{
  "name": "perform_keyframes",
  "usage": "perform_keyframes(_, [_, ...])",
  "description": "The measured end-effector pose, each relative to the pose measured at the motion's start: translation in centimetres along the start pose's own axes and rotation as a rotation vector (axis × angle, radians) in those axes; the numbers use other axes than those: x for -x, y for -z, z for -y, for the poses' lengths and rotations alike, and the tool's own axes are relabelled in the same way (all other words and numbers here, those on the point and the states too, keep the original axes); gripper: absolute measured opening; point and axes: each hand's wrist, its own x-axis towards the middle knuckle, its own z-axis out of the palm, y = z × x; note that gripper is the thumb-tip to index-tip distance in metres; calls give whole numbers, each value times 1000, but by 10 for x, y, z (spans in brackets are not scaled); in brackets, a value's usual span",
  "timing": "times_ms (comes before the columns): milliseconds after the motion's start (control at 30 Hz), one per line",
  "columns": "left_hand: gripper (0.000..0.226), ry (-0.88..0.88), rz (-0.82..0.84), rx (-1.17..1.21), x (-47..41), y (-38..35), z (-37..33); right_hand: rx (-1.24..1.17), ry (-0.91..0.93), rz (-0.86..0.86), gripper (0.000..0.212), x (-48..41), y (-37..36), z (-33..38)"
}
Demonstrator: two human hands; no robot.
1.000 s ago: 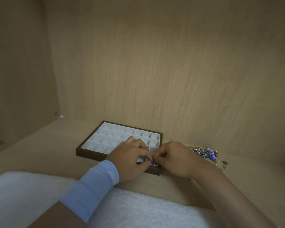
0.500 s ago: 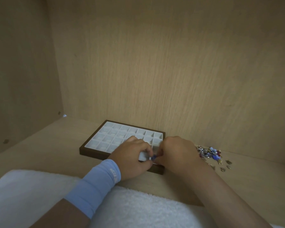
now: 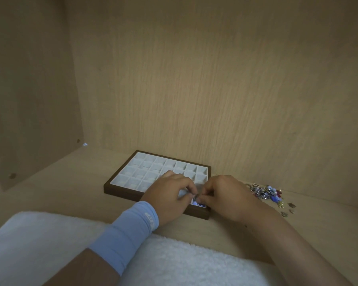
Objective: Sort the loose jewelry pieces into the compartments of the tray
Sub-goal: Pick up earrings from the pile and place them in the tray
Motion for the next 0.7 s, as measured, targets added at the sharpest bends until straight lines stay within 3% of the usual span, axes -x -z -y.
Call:
perform_keyframes(100, [12,-75,42,-41,1,0,0,76,45,103,17,-1,8,-2])
perform_keyframes(233, [28,-107,151,-136,0,6,2,47,5,27,17,2,15,-8])
perform_keyframes(300, [34,-115,202,-185,-1,6,2,5,3,72,17,5,15,-8])
perform_keyframes(400, [34,-57,176,-120,-2,5,3,-64,28,134,19,9,15,-7])
perform_keyframes(500, [51,52,142,-35,-3,2,1,-54,8,129,17,11,18,-9])
perform_keyframes(700, [52,4,195,-16,-6,-13,-16,-37,-70,191,20,17,30,-21])
